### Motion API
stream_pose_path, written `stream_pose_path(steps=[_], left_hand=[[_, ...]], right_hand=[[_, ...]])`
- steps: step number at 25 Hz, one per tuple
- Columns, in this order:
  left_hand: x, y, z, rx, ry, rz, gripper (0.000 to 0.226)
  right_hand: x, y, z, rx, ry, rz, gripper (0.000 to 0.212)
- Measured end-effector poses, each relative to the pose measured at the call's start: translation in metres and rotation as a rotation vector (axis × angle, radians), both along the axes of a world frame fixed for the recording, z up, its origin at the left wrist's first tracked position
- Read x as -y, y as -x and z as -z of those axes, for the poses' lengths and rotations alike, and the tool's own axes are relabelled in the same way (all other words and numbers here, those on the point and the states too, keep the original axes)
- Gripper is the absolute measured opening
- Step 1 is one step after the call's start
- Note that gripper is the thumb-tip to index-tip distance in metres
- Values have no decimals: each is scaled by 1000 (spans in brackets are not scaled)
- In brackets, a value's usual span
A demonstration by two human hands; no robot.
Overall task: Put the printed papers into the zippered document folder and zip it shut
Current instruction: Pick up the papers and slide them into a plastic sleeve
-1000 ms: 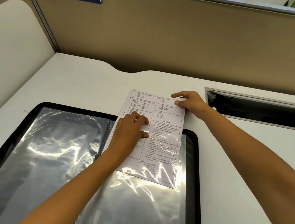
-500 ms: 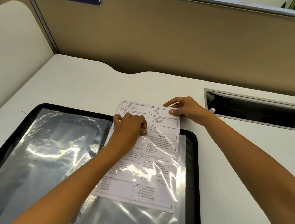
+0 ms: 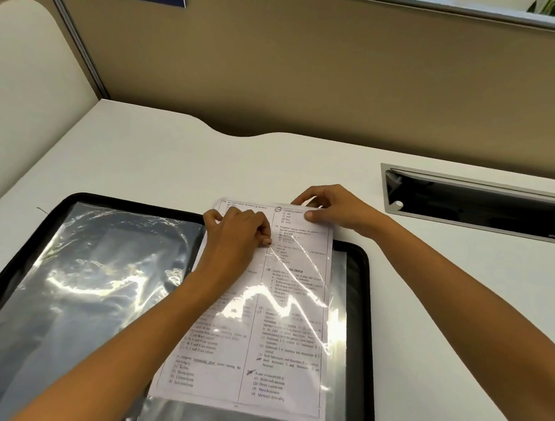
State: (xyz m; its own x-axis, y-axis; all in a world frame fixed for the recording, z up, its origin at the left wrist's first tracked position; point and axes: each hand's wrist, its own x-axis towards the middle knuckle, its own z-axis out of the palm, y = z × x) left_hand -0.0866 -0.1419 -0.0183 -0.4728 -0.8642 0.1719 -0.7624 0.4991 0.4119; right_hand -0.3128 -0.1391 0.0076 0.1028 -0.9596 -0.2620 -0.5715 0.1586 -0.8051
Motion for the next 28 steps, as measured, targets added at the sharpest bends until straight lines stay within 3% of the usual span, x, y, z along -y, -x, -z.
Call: stream_pose_path(steps=[6, 12, 16, 22, 28], left_hand=[[-2, -1, -2, 17, 60, -16, 4], [0, -1, 0, -14, 72, 72, 8], [-1, -2, 1, -6, 111, 72, 12], [-6, 1, 2, 71, 136, 99, 16], [-9, 1, 5, 87, 163, 91, 13]], right_hand=[[-15, -6, -4, -47, -58, -173, 24], [-23, -18, 0, -137, 50, -64, 11], [-36, -28, 1, -106, 70, 7, 32], [-56, -38, 3, -96, 72, 86, 30], [-64, -50, 8, -228, 58, 120, 42]])
